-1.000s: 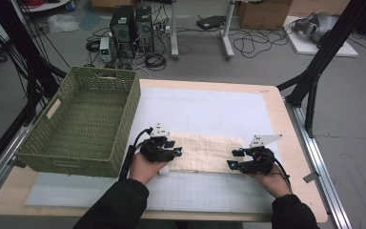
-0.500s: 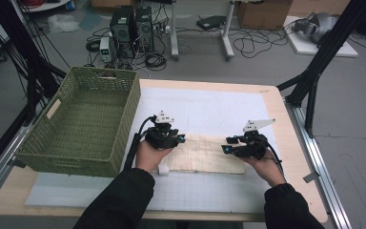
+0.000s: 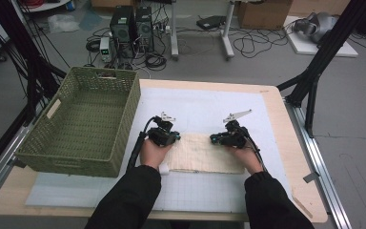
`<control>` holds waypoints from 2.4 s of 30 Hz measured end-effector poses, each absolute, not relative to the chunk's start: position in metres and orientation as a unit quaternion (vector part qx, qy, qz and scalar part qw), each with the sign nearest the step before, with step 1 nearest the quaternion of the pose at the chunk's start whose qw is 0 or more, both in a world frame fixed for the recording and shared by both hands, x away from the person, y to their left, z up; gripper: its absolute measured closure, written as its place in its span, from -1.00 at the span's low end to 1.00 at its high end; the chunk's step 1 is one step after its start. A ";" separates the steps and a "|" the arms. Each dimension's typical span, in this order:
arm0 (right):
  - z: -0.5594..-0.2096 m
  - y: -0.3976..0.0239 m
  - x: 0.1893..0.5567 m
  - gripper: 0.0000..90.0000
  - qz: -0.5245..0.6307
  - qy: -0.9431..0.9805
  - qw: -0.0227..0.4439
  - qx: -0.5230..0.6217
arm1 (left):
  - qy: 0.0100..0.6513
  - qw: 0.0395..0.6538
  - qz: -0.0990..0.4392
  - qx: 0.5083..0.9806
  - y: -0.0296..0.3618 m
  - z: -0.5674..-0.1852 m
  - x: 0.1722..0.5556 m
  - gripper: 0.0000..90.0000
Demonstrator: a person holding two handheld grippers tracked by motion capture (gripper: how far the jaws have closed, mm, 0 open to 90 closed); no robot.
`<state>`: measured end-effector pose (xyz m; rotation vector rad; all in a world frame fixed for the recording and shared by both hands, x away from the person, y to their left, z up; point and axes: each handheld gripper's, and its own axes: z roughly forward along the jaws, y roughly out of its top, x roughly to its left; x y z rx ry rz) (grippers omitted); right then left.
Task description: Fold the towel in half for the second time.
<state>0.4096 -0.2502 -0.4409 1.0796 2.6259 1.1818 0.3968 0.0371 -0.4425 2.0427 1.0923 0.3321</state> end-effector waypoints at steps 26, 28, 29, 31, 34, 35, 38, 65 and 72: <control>-0.427 -0.329 0.404 0.31 0.386 0.820 0.087 0.414 | 0.464 0.382 0.180 0.779 0.072 -0.430 0.390 0.49; -0.428 -0.327 0.407 0.26 0.378 0.824 0.086 0.413 | 0.473 0.381 0.170 0.776 0.074 -0.434 0.393 0.40; -0.430 -0.326 0.409 0.24 0.372 0.827 0.084 0.413 | 0.480 0.379 0.170 0.773 0.073 -0.436 0.394 0.33; -0.436 -0.326 0.411 0.22 0.358 0.832 0.071 0.419 | 0.483 0.373 0.163 0.775 0.073 -0.439 0.396 0.21; -0.437 -0.328 0.411 0.38 0.360 0.831 0.063 0.420 | 0.480 0.365 0.168 0.780 0.071 -0.441 0.397 0.27; -0.437 -0.328 0.411 0.49 0.360 0.834 0.061 0.415 | 0.474 0.373 0.159 0.782 0.070 -0.441 0.396 0.37; -0.438 -0.325 0.410 0.81 0.360 0.841 0.043 0.403 | 0.456 0.377 0.157 0.790 0.065 -0.442 0.395 0.82; -0.402 -0.338 0.376 0.87 0.447 0.818 0.079 0.353 | 0.418 0.459 0.207 0.756 0.082 -0.412 0.357 0.93; -0.413 -0.339 0.349 0.86 0.451 0.823 0.071 0.338 | 0.400 0.464 0.197 0.765 0.090 -0.420 0.329 0.93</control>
